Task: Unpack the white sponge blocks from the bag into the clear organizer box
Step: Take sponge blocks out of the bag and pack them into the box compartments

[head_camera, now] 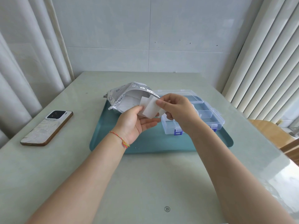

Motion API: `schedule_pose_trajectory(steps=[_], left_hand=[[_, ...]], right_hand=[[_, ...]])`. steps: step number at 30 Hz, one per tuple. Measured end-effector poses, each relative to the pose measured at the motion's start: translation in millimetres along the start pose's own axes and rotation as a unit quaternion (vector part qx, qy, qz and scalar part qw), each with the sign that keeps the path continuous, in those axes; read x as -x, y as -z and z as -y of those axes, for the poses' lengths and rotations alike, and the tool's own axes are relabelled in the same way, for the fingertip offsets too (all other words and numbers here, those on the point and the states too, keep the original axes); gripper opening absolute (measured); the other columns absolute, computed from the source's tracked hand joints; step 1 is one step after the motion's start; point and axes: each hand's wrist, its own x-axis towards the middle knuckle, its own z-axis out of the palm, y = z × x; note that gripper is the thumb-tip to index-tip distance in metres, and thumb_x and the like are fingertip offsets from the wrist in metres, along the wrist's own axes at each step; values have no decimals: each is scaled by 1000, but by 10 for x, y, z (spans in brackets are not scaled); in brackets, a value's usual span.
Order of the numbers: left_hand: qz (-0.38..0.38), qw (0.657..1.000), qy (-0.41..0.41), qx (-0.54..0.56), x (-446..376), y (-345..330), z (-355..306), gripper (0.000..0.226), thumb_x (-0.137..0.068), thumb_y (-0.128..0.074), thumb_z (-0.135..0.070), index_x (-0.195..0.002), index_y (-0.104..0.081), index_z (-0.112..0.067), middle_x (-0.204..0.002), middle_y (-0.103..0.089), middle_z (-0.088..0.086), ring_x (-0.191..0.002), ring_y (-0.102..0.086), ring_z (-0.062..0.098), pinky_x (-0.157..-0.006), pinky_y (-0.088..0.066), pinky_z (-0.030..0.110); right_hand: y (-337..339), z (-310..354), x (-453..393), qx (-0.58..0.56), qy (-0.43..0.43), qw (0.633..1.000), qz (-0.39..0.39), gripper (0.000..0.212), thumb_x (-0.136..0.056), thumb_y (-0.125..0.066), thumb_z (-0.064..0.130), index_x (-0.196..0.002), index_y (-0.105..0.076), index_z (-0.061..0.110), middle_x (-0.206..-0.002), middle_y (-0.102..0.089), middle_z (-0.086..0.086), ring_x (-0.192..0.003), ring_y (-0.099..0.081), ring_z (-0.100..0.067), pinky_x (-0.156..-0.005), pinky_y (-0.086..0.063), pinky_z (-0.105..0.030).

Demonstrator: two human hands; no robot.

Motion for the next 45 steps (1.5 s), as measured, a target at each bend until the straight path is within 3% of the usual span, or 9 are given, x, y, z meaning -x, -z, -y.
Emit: schedule_pose_trajectory(steps=[3,6,9,12,16,21,27,32,45], left_hand=[[25,999,7,-20,1,10,-21,37,-105,-33,-20,-121,-60,-1,-84,-71,19,-66,-70,29,-56,-58,29],[57,997,6,-57,25,-3,-28,36,-105,-38,-31,-111,-65,-8,-88,-70,18,-67,-70,28,-55,-57,28],[50,993,-26,-108,29,-3,8,22,-103,-43,-12,-105,-64,-5,-86,-72,15,-63,-71,24,-55,-57,26],[-18,991,-28,-132,-6,43,16,22,-100,-40,-2,-108,-60,2,-80,-72,14,-57,-69,23,-50,-55,26],[-60,985,8,-163,-46,146,-42,25,-100,-36,-4,-112,-55,6,-79,-70,18,-51,-66,24,-45,-52,25],[12,979,59,-195,-7,160,-90,29,-100,-36,-10,-106,-61,1,-82,-73,17,-55,-67,22,-45,-50,22],[70,972,75,-214,9,146,-55,31,-104,-37,-19,-107,-65,-4,-85,-73,16,-58,-67,23,-46,-49,22],[61,968,41,-239,6,162,-39,25,-102,-47,-16,-114,-63,-1,-84,-73,15,-57,-67,23,-46,-51,23],[68,969,32,-237,-5,157,-10,21,-97,-55,-10,-115,-62,-2,-87,-73,14,-58,-68,20,-47,-51,21]], right_hand=[[0,7,16,4,-3,1000,15,12,-87,-72,15,-87,-68,4,-67,-50,-9,-46,-38,-12,-46,-35,-21],[-25,-12,-2,19,-7,1000,-14,10,-86,-74,17,-82,-68,10,-71,-52,-10,-52,-39,-16,-48,-36,-23],[-23,-11,-14,29,-8,999,-26,12,-87,-72,20,-78,-66,14,-69,-52,-8,-54,-38,-18,-48,-35,-24],[-6,29,-10,54,-5,998,-31,16,-91,-53,7,-86,-68,10,-66,-51,-4,-47,-41,-15,-46,-36,-19],[40,50,5,8,18,999,30,35,-80,-33,-13,-83,-62,7,-71,-55,-5,-53,-46,-15,-55,-40,-26],[-28,49,65,57,55,991,104,36,-81,-37,-12,-89,-58,16,-92,-56,-3,-54,-47,-15,-54,-41,-20],[-81,-47,73,207,107,968,98,40,-83,-34,-8,-109,-47,20,-100,-48,0,-72,-49,-16,-67,-43,-25],[-84,-107,36,266,127,952,77,39,-85,-40,-6,-118,-44,14,-109,-45,-6,-73,-43,-1,-64,-35,-11],[-127,-112,24,250,180,951,43,43,-83,-50,-6,-118,-53,19,-89,-54,-4,-71,-47,-9,-66,-39,-10]])
